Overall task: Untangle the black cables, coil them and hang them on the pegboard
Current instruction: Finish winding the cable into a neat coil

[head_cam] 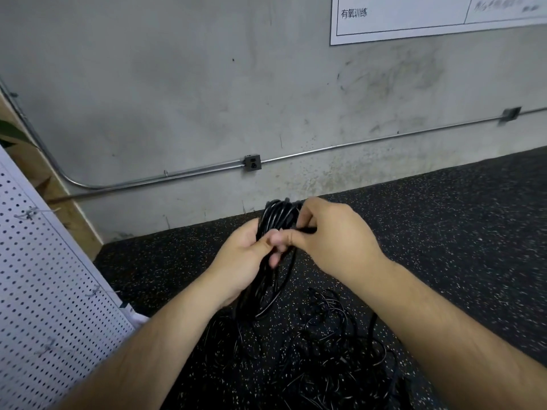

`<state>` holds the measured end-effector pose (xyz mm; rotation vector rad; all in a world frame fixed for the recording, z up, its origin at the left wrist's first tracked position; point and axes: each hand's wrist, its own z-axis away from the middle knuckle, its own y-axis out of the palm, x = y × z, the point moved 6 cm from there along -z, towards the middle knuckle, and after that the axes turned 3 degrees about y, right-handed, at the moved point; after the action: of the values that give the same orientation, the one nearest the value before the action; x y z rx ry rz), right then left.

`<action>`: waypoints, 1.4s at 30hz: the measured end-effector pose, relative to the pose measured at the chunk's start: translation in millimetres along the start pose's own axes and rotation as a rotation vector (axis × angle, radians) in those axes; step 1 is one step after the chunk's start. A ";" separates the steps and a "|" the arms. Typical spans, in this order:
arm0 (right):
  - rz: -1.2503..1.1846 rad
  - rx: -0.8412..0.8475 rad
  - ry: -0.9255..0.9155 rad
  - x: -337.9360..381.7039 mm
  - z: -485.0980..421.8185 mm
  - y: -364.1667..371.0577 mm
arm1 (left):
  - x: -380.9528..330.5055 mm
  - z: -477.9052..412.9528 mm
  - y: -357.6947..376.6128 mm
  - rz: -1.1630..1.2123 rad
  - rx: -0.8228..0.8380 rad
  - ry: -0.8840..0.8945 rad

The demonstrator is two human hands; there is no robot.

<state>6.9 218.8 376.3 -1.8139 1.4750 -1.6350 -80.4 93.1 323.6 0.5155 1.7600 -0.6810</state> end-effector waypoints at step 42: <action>-1.082 0.463 0.404 -30.9 -7.3 69.7 | -8.7 0.2 -0.4 0.605 0.231 -0.067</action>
<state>-27.8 216.4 308.0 -2.1698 0.0038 -2.6226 -78.1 92.7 332.0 1.1123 1.3619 -0.4592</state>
